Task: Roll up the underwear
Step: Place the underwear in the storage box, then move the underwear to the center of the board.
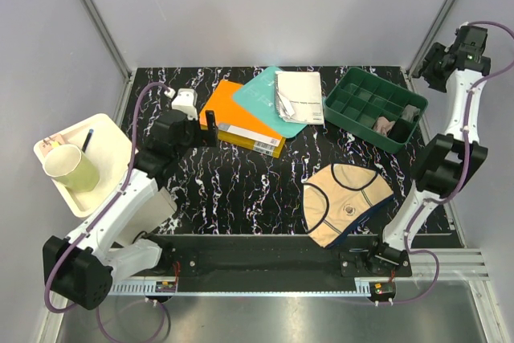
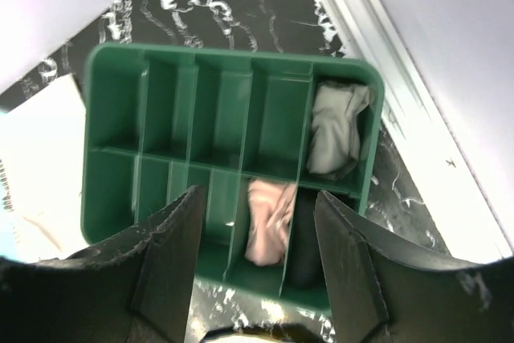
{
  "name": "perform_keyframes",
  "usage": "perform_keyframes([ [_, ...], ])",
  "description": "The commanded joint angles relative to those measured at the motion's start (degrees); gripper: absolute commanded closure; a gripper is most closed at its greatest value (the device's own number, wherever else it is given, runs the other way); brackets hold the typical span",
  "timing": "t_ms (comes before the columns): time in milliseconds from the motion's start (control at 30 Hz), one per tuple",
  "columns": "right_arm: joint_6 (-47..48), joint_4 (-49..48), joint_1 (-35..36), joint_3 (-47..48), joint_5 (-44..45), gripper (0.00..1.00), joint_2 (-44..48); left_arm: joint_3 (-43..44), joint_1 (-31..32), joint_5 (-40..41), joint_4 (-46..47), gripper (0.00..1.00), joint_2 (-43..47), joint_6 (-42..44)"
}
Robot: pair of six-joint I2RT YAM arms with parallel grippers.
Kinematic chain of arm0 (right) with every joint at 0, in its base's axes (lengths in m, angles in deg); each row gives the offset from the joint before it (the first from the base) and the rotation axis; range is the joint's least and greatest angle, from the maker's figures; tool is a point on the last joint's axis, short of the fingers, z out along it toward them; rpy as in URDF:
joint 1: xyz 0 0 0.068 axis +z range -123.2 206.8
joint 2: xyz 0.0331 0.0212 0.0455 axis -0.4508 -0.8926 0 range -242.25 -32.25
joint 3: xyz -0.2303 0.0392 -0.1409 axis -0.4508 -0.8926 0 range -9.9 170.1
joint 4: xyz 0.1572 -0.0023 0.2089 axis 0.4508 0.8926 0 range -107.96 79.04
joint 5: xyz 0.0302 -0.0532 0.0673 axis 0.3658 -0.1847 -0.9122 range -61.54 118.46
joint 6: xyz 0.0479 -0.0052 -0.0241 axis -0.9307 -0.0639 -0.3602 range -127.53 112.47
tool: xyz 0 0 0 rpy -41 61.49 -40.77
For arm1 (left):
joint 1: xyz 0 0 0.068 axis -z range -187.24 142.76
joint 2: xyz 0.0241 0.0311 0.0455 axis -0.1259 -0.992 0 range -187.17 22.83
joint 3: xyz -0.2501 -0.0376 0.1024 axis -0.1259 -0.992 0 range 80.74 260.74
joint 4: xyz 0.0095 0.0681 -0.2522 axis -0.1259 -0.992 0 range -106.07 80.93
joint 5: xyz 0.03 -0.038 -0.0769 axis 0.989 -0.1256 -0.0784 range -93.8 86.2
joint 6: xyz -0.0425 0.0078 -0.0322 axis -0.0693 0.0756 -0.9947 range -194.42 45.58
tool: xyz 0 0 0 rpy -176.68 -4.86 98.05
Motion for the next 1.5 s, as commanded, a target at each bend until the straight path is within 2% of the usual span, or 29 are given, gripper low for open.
perform_keyframes([
  [0, -1.03, -3.93, 3.64, -8.45, -1.87, 0.35, 9.13, 0.62, 0.17, -4.26, 2.93, 0.01, 1.25, -0.66],
  [100, -4.45, -9.9, 7.33, -18.55, -0.81, 0.35, 16.42, 1.06, 0.52, -5.14, 2.4, 0.02, 1.16, -2.86],
  [167, -6.56, -15.35, 12.42, -26.12, -1.87, 0.35, 21.07, 1.42, 0.79, -6.72, 2.31, 0.03, 1.25, -3.39],
  [333, -9.47, -22.55, 23.23, -38.06, -1.52, 0.35, 26.01, 2.82, 4.38, -7.26, 0.91, 0.09, 0.55, -5.58],
  [467, -13.06, -27.23, 26.41, -47.83, -2.84, 0.36, 31.36, 2.21, 15.08, -1.64, 1.69, 0.11, -4.36, -11.62],
  [533, -13.07, -28.72, 26.77, -53.35, -1.62, 0.36, 34.09, 0.2, 18.35, -2.59, 4.85, 0.11, -6.91, -17.76],
  [633, -13.25, -29.43, 26.94, -59.07, 0.4, 0.35, 40.68, -2.8, 23.98, -5.15, 14.33, 0.15, -13.33, -24.54],
  [767, -11.85, -29.43, 26.94, -63.49, 3.05, 0.33, 47.37, 1.58, 30.92, -6.45, 18.22, 0.17, -26.31, -28.0],
  [833, -11.93, -29.34, 26.86, -64.63, 2.27, 0.33, 48.52, 5.27, 31.72, -9.0, 19.19, 0.19, -30.64, -29.31],
  [867, -12.11, -29.52, 26.94, -64.9, 1.74, 0.33, 48.7, 7.46, 31.9, -12.06, 19.36, 0.23, -34.22, -29.84],
  [967, -12.9, -30.04, 26.94, -66.04, 0.15, 0.33, 49.75, 10.37, 31.81, -14.1, 19.72, 0.3, -39.42, -30.64],
  [1467, -12.72, -30.31, 26.94, -68.42, 0.06, 0.31, 54.15, 19.7, 31.9, -18.77, 13.39, 0.37, -51.66, -30.81],
])
